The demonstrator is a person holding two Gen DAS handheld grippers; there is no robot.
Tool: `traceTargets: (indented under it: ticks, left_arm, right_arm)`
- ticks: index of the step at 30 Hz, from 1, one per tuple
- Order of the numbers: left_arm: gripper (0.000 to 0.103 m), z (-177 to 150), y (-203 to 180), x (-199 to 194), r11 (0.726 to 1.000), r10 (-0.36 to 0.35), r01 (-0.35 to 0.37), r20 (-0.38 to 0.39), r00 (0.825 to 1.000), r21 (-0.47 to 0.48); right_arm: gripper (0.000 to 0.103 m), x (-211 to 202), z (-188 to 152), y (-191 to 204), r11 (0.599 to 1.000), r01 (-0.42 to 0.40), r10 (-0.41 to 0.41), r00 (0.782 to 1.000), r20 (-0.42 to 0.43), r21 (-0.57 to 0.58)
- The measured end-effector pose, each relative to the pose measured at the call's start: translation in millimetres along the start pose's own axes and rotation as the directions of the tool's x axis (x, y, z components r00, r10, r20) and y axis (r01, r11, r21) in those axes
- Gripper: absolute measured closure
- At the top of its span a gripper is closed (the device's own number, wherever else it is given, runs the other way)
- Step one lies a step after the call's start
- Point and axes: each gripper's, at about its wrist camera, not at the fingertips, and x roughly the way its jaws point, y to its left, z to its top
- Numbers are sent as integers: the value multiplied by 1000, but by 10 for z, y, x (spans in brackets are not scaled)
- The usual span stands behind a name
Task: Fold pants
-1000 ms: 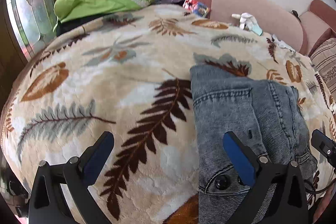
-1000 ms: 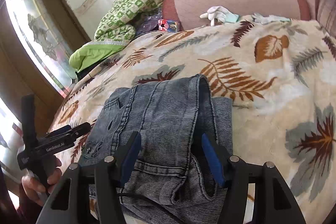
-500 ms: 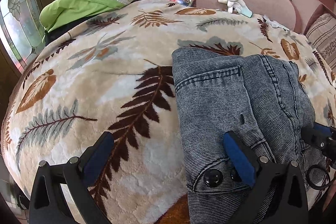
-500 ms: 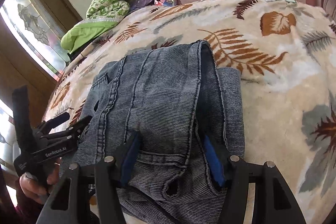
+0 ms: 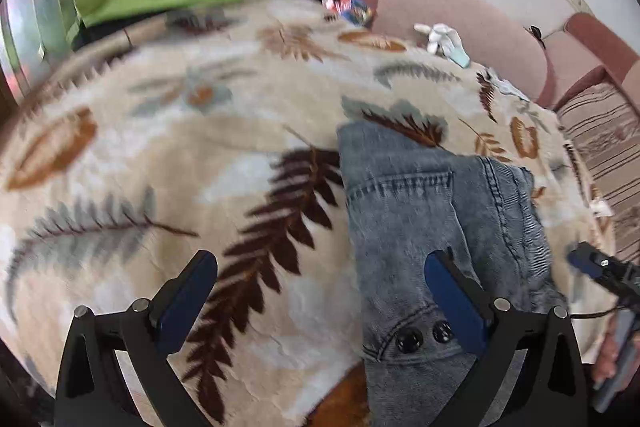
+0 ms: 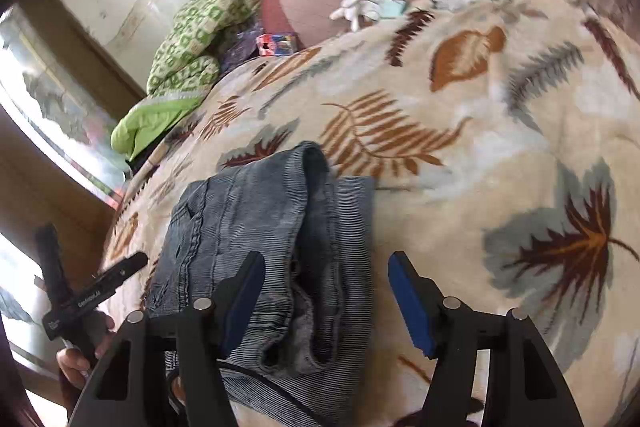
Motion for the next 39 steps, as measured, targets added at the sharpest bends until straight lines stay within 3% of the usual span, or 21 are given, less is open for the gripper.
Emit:
traceTargets:
  ticks: [4,7,12,22,27,29,31,35,39]
  left_arm:
    - [0,-6,35,43,997,-73,72,-46,996,-20]
    - [0,-47,-60,88,987,-163,164,-102,981,-1]
    - [0,-111,-243,198,985,-145,157,-159,977,71]
    - [0,-12,-286,372,972,-213,228,-206,955,51]
    - [0,122,-364,499,944,-309,327,-255,916,31]
    - [0,156,-416,545,927,-357,376,-275,893,17]
    - [0,167,-461,568,927,-354,375,-276,894,26]
    - [3,137,-485,542,932,-337,360,-255,906,50]
    - [17,97,-472,483,941,-309,331,-220,925,71]
  right_arm:
    - [33,33,25,-292,993,-45,52,997,-61,107]
    - [33,107,-12,-451,980,-93,114,987,-114,179]
    - [32,205,-67,-506,970,-135,170,972,-165,204]
    - [26,409,-39,-454,940,-231,279,944,-175,249]
    - [25,572,-20,-277,924,-292,341,921,-187,245]
    - [25,635,-28,-214,895,-355,410,894,-181,271]
    - [24,657,-36,-133,885,-386,436,884,-169,261]
    - [33,695,-67,-23,929,-324,356,914,-194,177]
    - [51,679,-87,3,955,-262,286,939,-191,139]
